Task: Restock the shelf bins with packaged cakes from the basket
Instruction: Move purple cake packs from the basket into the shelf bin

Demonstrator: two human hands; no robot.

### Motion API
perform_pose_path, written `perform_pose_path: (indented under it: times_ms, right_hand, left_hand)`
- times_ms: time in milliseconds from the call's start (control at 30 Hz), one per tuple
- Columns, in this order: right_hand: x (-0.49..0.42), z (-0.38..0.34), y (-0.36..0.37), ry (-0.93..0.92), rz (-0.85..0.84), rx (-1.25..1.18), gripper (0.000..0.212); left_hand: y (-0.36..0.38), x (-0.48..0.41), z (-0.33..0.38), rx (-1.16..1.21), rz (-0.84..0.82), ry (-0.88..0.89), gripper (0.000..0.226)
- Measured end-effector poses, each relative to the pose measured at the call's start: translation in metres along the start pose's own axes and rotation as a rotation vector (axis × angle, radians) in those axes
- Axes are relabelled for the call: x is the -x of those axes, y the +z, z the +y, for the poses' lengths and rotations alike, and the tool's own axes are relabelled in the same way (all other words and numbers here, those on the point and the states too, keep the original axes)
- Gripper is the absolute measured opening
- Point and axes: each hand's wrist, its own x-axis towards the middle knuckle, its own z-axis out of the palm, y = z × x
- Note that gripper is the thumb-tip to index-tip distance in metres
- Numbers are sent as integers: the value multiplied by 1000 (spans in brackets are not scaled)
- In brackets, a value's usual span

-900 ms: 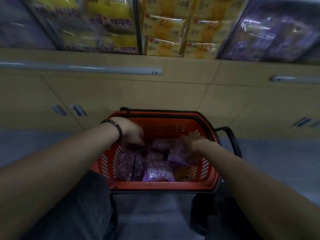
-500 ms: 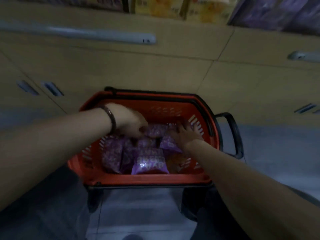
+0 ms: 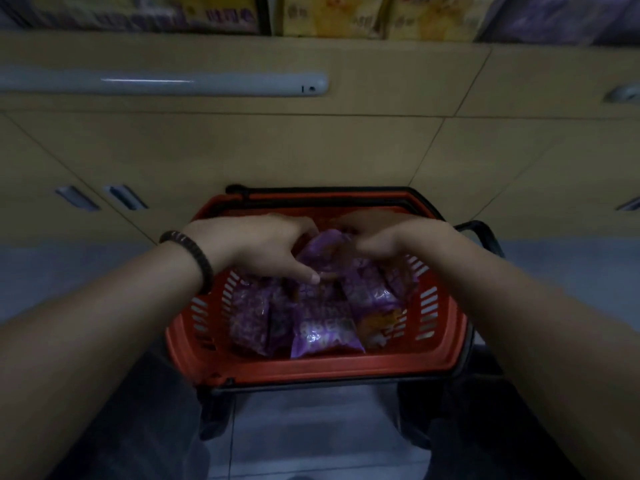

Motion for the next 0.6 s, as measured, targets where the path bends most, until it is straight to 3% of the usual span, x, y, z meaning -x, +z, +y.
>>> perform_pose_path:
  times_ms: [67, 100, 167, 267, 367, 433, 533, 567, 600]
  right_hand:
    - [9, -11, -12, -36, 45, -55, 24]
    - [12, -12, -16, -47, 66, -115, 22]
    - [18, -13, -20, -48, 115, -239, 38]
    - [22, -10, -20, -44, 164, -333, 66]
    - [13, -3, -8, 69, 362, -651, 64]
    - [-3, 1, 14, 148, 404, -640, 48]
    - [-20, 1, 70, 218, 152, -392, 24]
    - [-17, 0, 88, 198, 26, -293, 26]
    - [-10, -3, 102, 134, -71, -206, 40]
  left_hand:
    - [-3, 4, -1, 209, 70, -4, 74]
    - [-5, 1, -1, 283, 102, -3, 78]
    - [-9, -5, -1, 393, 164, 27, 83]
    - [-12, -15, -4, 464, 206, 70, 62]
    - [-19, -19, -10, 285, 241, -41, 40]
    - [-24, -19, -19, 56, 238, -147, 43]
    - [-25, -14, -30, -161, 240, -243, 59]
    - [-25, -13, -34, -186, 237, -263, 65]
    - [-25, -11, -37, -194, 224, -283, 68]
